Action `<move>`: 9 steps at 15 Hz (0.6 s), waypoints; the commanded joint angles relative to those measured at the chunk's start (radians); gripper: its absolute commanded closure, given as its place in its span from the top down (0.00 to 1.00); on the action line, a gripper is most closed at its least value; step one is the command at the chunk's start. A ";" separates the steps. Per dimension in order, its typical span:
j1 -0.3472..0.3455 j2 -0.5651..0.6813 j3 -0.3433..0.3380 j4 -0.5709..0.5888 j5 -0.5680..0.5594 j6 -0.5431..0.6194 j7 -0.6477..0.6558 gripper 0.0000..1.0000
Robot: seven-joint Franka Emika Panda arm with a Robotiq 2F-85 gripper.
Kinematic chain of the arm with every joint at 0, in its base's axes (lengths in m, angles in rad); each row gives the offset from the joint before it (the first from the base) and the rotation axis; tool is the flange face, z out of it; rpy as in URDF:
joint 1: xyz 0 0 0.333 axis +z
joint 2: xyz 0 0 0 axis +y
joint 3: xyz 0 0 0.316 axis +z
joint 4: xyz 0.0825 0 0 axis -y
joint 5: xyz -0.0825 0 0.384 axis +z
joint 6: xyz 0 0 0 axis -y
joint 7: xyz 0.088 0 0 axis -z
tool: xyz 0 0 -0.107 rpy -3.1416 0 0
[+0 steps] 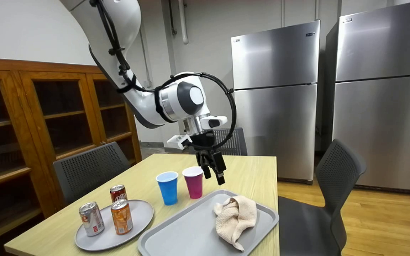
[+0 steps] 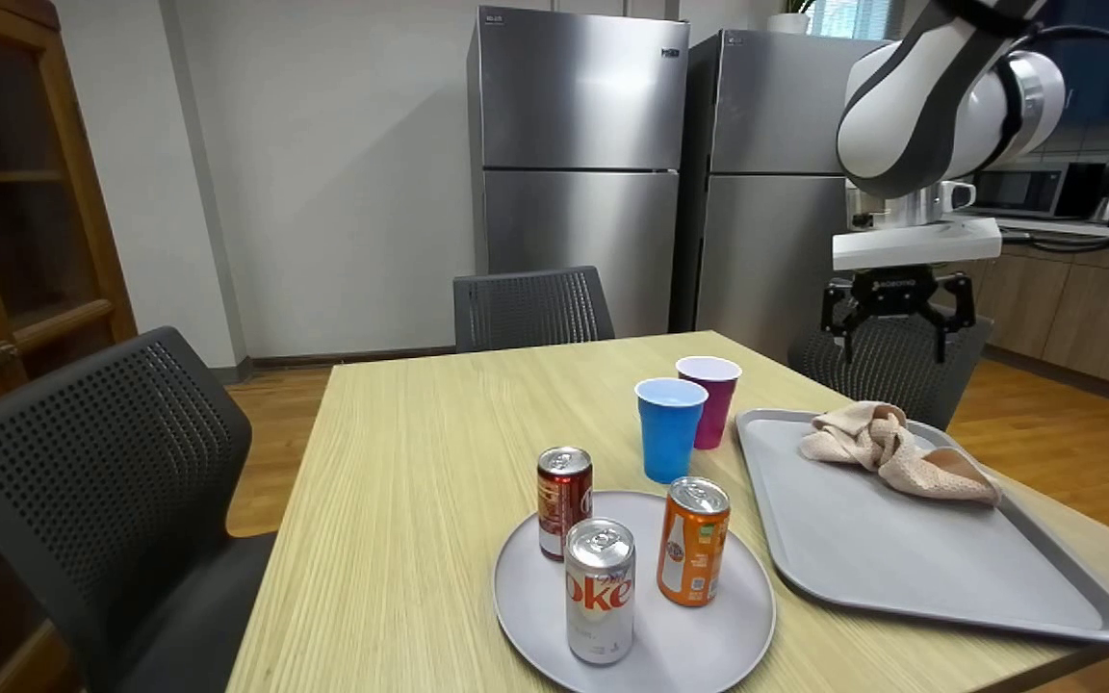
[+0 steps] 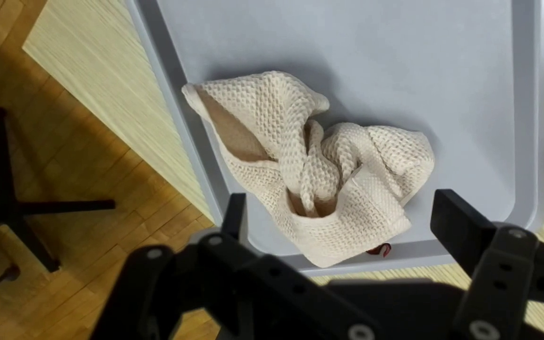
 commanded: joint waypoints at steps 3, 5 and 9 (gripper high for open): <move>-0.012 0.000 0.013 -0.002 -0.007 0.004 0.016 1.00; -0.014 0.008 0.013 0.003 0.014 0.011 0.033 1.00; -0.021 0.031 0.014 0.019 0.063 0.017 0.062 1.00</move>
